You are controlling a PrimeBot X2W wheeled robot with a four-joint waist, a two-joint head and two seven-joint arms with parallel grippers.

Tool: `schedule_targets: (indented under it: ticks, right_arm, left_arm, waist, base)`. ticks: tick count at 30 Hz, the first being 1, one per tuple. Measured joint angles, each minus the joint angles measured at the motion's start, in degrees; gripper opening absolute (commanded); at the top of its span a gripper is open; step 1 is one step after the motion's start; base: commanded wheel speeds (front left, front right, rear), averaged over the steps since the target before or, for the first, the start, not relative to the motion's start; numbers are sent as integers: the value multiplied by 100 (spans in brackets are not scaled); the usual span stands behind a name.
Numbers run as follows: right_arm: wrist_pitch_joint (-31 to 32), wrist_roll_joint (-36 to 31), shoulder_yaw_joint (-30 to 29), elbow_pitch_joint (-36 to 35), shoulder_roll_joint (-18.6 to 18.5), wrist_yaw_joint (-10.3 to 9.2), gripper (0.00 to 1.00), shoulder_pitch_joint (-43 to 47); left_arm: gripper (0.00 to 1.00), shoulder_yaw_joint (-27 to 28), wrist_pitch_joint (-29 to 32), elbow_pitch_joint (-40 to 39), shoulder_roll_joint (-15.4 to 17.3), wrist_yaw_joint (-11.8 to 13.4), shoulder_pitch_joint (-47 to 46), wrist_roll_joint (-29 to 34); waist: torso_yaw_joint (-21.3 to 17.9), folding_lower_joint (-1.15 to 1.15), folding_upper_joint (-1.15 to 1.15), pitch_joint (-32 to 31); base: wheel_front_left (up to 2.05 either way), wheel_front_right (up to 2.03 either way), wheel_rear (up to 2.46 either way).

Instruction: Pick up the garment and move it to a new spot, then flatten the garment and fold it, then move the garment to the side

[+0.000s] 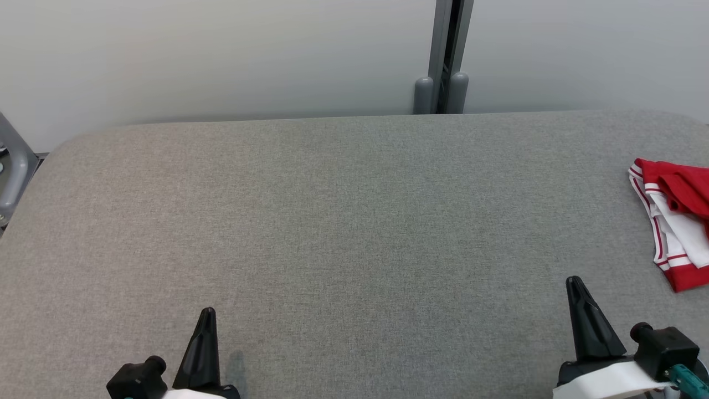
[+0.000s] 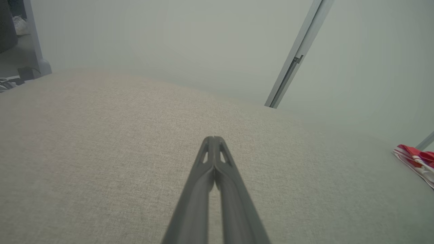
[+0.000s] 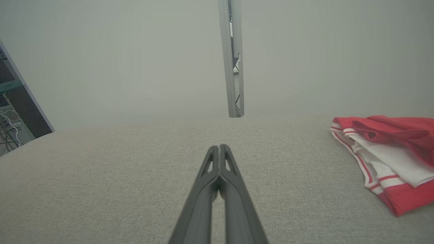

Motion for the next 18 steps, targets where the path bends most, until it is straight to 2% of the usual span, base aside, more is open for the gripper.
schedule_targets:
  ticks: [18]
  right_arm:
    - [649,1790,-530,125,9,0,0,-20]
  left_arm:
    - [0,-123,298,377,-3,-181,-388,-1647]
  waist:
    - [-56,0,0,-30]
  base:
    - [0,0,0]
